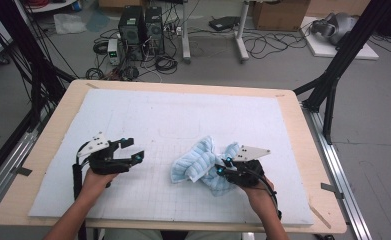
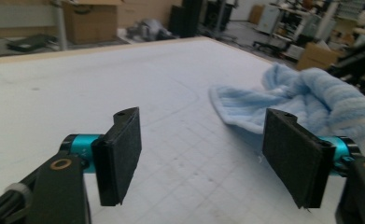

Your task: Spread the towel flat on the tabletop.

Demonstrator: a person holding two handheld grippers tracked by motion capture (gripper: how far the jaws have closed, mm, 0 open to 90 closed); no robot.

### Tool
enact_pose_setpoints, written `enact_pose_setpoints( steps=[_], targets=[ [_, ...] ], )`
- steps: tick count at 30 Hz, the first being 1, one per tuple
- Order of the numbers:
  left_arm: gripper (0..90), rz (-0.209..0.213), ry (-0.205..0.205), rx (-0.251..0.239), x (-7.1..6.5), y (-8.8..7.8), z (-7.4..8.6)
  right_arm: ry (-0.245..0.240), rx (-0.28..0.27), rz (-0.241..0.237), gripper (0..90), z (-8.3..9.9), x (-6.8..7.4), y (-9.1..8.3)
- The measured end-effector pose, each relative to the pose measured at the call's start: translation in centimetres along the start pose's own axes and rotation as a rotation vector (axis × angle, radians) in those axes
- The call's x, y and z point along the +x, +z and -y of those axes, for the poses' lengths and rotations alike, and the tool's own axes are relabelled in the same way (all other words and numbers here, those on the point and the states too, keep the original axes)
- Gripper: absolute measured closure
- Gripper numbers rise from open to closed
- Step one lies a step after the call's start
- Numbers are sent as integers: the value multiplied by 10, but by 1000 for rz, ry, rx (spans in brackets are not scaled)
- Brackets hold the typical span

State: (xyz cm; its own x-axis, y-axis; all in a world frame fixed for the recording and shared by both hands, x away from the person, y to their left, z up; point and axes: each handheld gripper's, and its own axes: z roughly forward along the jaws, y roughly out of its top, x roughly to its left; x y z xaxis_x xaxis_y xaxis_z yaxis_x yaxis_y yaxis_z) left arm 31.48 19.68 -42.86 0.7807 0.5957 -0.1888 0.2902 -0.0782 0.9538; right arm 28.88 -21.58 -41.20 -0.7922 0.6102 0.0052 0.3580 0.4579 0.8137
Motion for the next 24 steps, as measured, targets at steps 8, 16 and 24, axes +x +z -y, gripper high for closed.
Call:
enact_pose_setpoints(
  steps=[8,16,24],
  targets=[
    [317,132,41,149,-33,65,-7,4,-4,-1,719,1,-2,0],
    [765,156,144,356,-51,98,4,15,-10,-5,708,2,-3,1],
    [833,74,82,324,-32,86,-1,26,-20,-22,708,1,-2,4]
  ],
)
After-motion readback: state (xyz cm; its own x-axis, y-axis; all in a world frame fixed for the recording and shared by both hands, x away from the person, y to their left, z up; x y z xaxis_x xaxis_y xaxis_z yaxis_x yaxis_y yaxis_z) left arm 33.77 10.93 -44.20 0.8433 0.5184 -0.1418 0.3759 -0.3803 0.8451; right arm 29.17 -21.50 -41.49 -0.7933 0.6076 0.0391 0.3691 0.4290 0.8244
